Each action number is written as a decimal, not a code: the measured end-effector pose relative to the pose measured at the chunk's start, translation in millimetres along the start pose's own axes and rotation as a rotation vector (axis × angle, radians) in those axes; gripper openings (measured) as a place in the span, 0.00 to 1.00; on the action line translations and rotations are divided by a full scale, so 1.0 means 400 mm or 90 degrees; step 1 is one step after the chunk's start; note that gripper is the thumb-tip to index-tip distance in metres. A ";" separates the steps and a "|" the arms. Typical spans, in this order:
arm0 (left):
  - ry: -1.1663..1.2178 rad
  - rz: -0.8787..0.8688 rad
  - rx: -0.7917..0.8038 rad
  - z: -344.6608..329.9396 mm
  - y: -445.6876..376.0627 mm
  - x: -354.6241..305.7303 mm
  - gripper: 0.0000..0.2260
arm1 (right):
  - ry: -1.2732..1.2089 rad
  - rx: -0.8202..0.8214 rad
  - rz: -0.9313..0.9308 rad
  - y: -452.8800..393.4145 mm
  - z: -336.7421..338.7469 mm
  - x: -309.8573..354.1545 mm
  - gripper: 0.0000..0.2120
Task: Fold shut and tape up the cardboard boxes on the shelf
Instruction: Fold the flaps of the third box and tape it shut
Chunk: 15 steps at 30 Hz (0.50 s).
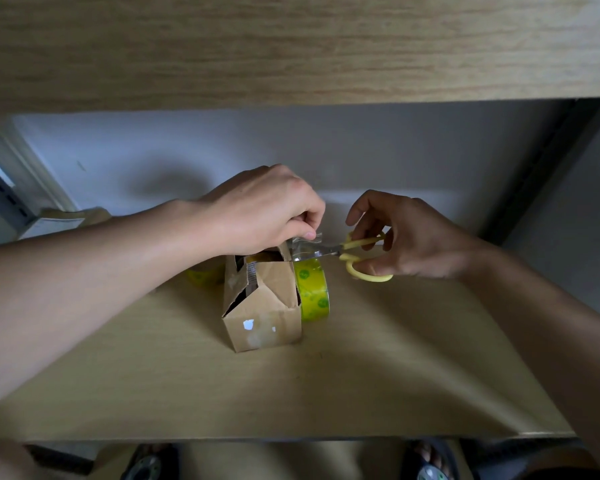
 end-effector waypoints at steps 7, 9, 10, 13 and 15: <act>0.003 -0.003 -0.012 0.000 -0.006 -0.002 0.05 | -0.015 -0.007 -0.012 0.012 0.012 -0.001 0.24; 0.004 -0.001 -0.010 0.001 -0.008 -0.002 0.05 | -0.018 -0.014 -0.014 0.012 0.015 -0.003 0.23; 0.003 0.000 -0.010 0.001 -0.010 -0.002 0.06 | -0.018 -0.016 -0.013 0.013 0.017 -0.004 0.23; 0.003 -0.001 -0.008 0.001 -0.013 -0.005 0.05 | -0.020 -0.019 -0.008 0.014 0.023 -0.005 0.21; 0.006 -0.002 -0.009 0.001 -0.016 -0.007 0.05 | -0.021 -0.022 -0.008 0.016 0.027 -0.004 0.19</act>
Point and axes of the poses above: each hand's wrist, its own y-axis away from the middle knuckle, its own z-axis out of the back of the hand, x = y × z, the point moved 4 cm from there along -y, towards the middle knuckle, and after that the axes turned 11 degrees about -z, right-handed, at the moved point
